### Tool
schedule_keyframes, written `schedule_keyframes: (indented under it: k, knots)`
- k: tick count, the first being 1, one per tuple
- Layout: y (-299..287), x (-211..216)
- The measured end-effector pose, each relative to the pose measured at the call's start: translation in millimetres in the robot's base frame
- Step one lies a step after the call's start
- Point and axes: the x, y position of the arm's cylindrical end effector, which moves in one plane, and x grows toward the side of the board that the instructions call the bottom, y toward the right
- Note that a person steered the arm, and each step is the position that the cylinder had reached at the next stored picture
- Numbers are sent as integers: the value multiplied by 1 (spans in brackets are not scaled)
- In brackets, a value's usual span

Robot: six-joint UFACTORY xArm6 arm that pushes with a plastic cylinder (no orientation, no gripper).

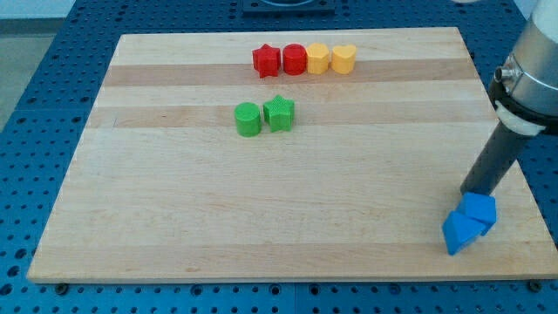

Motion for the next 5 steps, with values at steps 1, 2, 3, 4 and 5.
schedule_keyframes:
  k: [1, 2, 3, 4, 5]
  knots:
    - [0, -6]
    - [-32, -27]
    - [-108, -29]
    - [-193, -29]
    - [-268, -40]
